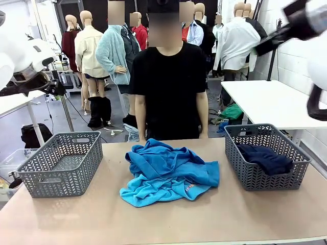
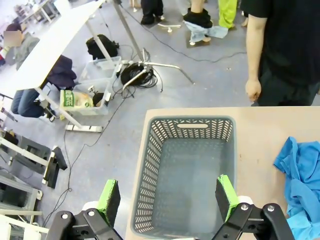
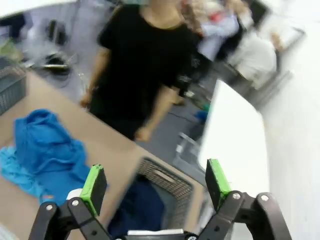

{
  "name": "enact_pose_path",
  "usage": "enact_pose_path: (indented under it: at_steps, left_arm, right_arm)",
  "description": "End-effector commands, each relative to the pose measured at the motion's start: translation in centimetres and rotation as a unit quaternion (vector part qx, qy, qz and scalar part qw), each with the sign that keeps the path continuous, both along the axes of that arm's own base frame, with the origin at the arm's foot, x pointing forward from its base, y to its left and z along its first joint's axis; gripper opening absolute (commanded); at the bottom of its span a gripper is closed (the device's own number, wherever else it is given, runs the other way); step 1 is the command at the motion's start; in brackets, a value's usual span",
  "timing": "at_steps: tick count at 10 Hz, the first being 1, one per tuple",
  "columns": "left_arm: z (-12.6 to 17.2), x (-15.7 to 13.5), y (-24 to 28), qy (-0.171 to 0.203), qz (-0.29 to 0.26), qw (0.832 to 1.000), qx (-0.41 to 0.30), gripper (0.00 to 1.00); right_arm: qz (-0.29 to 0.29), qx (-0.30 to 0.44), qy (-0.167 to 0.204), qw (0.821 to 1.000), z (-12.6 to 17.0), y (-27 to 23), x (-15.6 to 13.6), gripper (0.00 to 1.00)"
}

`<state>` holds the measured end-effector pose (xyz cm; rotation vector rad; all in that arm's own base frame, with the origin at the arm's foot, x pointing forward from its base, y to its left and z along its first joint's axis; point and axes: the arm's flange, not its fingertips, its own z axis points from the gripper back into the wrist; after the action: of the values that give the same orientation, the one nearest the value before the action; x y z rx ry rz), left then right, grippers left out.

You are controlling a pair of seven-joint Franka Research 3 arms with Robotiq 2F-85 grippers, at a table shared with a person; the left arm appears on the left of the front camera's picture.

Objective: Sort the tops and bottoms.
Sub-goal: Lift clothes from the center of the table with your right hand.

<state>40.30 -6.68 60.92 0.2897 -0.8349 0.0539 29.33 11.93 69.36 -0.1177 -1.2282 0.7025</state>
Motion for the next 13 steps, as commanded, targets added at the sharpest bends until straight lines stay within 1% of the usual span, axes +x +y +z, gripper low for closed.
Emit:
enact_pose_path:
  at_steps: [1,2,3,4,5,6,7,8,9,13]
  left_arm:
    - [0.4,0.2,0.2,0.007,0.001,1.000,0.002,1.00]
    - [0.4,0.2,0.2,0.007,0.001,1.000,0.002,1.00]
    - [0.4,0.2,0.2,0.007,0.001,1.000,0.002,1.00]
    - [0.4,0.2,0.2,0.007,0.001,1.000,0.002,1.00]
    - [0.4,0.2,0.2,0.007,0.001,1.000,0.002,1.00]
    - [0.4,0.2,0.2,0.007,0.001,1.000,0.002,1.00]
    - [0.4,0.2,0.2,0.007,0.001,1.000,0.002,1.00]
    - [0.4,0.2,0.2,0.007,0.001,1.000,0.002,1.00]
    - [0.4,0.2,0.2,0.007,0.001,1.000,0.002,1.00]
    - [0.4,0.2,0.2,0.007,0.001,1.000,0.002,1.00]
  right_arm:
    - [0.107,-0.062,0.061,0.990,-1.1,3.1,3.7,1.00]
    - [0.130,-0.092,0.097,0.982,-2.7,5.9,4.5,1.00]
    - [0.134,-0.123,0.130,0.975,-4.7,8.1,5.6,1.00]
    - [0.129,-0.156,0.162,0.966,-7.3,10.1,7.3,1.00]
    - [0.130,-0.174,0.191,0.957,-9.6,11.4,8.5,1.00]
    - [0.149,-0.187,0.223,0.945,-11.7,12.6,8.8,1.00]
    - [0.160,-0.196,0.239,0.937,-13.6,13.4,8.8,1.00]
    - [0.159,-0.201,0.247,0.934,-14.6,13.0,8.9,1.00]
    - [0.138,-0.184,0.226,0.947,-14.4,12.9,8.8,1.00]
    - [0.138,-0.184,0.226,0.947,-14.4,12.9,8.8,1.00]
